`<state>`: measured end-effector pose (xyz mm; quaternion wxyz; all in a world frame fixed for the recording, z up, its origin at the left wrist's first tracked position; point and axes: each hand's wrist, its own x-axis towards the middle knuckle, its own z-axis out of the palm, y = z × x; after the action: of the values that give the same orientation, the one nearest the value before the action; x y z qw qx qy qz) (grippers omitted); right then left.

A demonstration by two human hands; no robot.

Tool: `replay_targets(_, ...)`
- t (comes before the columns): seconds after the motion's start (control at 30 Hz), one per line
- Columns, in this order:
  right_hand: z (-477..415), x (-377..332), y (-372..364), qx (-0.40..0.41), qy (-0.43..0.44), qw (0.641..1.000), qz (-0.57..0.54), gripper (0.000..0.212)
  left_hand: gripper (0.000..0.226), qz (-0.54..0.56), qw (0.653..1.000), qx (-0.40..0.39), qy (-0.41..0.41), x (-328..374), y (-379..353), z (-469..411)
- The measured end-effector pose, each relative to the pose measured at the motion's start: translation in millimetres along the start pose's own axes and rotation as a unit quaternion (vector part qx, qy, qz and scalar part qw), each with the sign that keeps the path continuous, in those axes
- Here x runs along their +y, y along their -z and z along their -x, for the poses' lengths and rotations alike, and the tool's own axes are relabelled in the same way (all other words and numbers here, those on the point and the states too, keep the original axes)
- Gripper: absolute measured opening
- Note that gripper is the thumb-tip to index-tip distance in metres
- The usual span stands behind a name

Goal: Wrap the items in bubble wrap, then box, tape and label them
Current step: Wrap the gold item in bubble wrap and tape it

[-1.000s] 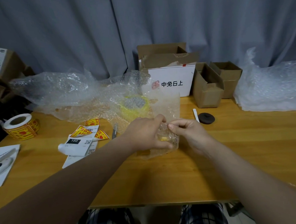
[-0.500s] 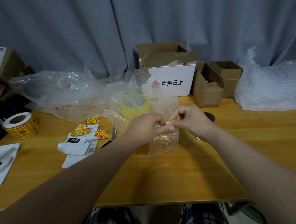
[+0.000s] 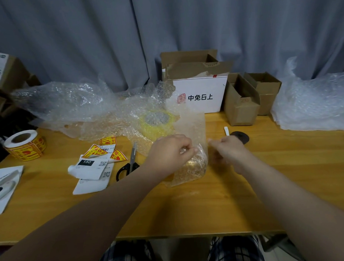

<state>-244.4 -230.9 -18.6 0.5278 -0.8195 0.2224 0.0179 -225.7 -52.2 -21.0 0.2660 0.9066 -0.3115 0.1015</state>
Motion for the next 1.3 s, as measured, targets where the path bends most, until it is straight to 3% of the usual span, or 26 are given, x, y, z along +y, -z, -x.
replay_targets(0.13,2.9,-12.3,-8.6,-0.098,-0.065,0.993,-0.001,0.019,0.032,-0.056,0.996,0.036,-0.063,1.9,-5.6,15.8)
replay_targets(0.33,-1.1,-26.6,-20.2,-0.093,-0.060,0.994,0.009,0.022,0.029,-0.088,0.982,0.082,-0.146,3.0,-9.3,31.5)
replay_targets(0.47,1.1,-21.1,-30.6,-0.088,-0.056,0.994,-0.018,0.031,0.029,-0.082,0.982,0.073,-0.156,1.1,-8.8,28.4)
replay_targets(0.6,4.4,-7.1,-41.5,-0.078,-0.079,0.979,-0.171,0.029,0.033,-0.074,0.985,0.047,-0.148,2.3,-4.3,22.5)
replay_targets(0.67,0.7,-2.4,-45.7,-0.053,-0.049,0.975,-0.212,0.028,0.035,-0.069,0.988,0.035,-0.136,2.8,-2.8,20.0)
replay_targets(0.8,-4.9,1.9,-47.9,0.003,0.020,0.982,-0.188,0.025,0.031,-0.034,0.995,0.018,-0.088,3.8,-0.7,15.7)
replay_targets(0.9,-6.1,-0.1,-46.3,0.010,0.045,0.979,-0.200,0.008,0.020,0.007,0.999,0.024,-0.043,4.4,0.8,11.7)
replay_targets(1.03,-7.3,-6.8,-28.6,0.008,0.096,0.978,-0.186,0.024,0.014,0.020,1.000,0.019,0.000,4.4,3.3,3.4)
replay_targets(1.1,-8.4,-3.8,-19.2,-0.011,0.110,0.980,-0.167,0.023,0.013,0.018,1.000,0.004,0.012,4.7,3.9,-0.5)
replay_targets(1.23,-4.9,7.9,-10.6,-0.122,0.070,0.978,-0.154,0.016,0.014,0.006,1.000,-0.021,0.000,5.4,5.7,-5.8)
replay_targets(1.3,0.2,16.5,-10.9,-0.044,0.092,0.994,-0.045,0.021,0.013,0.005,1.000,-0.026,-0.007,4.6,6.2,-6.4)
